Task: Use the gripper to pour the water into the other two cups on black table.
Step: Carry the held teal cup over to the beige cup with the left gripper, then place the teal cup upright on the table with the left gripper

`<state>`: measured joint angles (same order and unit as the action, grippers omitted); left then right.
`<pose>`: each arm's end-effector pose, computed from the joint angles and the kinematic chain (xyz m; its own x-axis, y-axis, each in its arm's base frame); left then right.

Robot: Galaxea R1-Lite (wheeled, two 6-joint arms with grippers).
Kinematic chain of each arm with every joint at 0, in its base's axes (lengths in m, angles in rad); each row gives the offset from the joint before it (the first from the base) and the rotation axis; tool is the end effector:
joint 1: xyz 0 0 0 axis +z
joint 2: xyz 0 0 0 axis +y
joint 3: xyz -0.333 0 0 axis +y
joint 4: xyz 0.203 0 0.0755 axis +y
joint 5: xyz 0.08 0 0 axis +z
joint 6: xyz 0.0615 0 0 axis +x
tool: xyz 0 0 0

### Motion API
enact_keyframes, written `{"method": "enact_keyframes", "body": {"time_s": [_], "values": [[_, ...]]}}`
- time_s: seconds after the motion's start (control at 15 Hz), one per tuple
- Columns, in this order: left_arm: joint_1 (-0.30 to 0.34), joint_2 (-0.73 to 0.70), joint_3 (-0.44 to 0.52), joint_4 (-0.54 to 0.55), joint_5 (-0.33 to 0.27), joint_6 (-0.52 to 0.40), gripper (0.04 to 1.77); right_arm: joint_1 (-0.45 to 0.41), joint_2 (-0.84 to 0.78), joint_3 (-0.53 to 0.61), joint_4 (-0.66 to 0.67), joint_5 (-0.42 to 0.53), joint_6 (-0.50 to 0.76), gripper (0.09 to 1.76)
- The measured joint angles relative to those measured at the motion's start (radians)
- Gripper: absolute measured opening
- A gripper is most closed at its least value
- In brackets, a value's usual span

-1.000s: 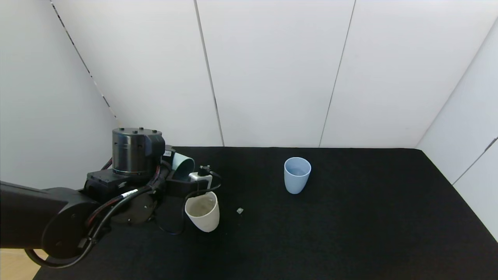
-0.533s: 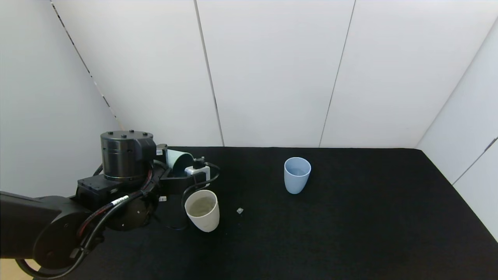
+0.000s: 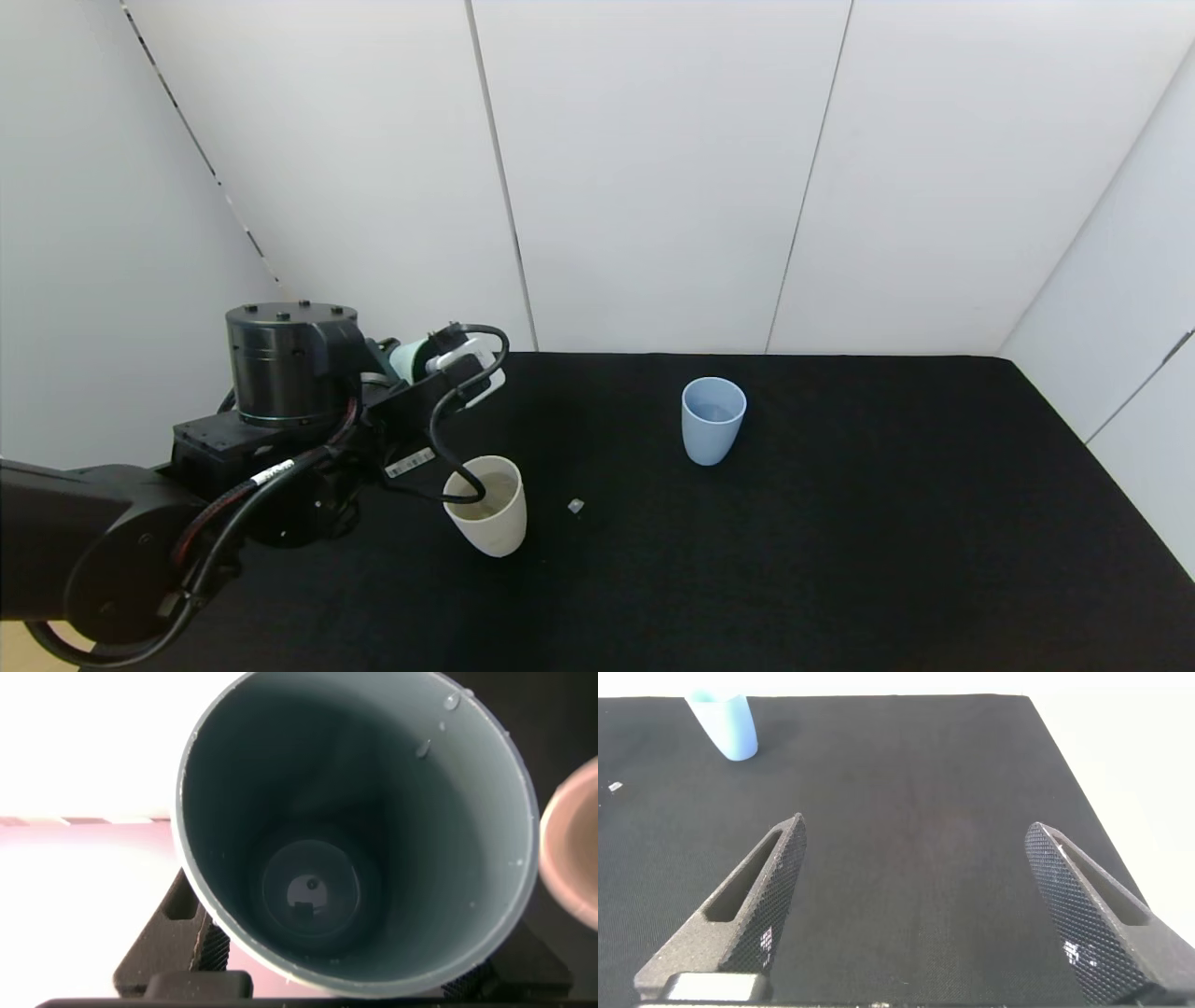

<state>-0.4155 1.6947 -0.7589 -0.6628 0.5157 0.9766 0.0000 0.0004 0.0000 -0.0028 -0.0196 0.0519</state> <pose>0.3333 -0.1139 0.1758 0.9655 0.1130 -0.2346 0.1578 0.4627 0.8724 0.0115 -0.0012 0.0759 0.9998 -0.0196 0.0024 0.0194 0.9985 0.0519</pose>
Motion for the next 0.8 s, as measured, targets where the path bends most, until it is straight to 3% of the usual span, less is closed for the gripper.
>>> {"method": "enact_keyframes", "body": {"time_s": [0.33,0.6,0.8], "values": [[-0.057,-0.041,-0.056,0.011,-0.017,-0.292,1.17,0.0,0.0,0.0,0.0,0.0,0.0,1.71],[-0.23,-0.037,-0.103,0.055,0.01,-0.591,1.17,0.0,0.0,0.0,0.0,0.0,0.0,1.71],[-0.38,0.01,-0.144,0.06,0.074,-0.831,1.16,0.0,0.0,0.0,0.0,0.0,0.0,1.71]]}}
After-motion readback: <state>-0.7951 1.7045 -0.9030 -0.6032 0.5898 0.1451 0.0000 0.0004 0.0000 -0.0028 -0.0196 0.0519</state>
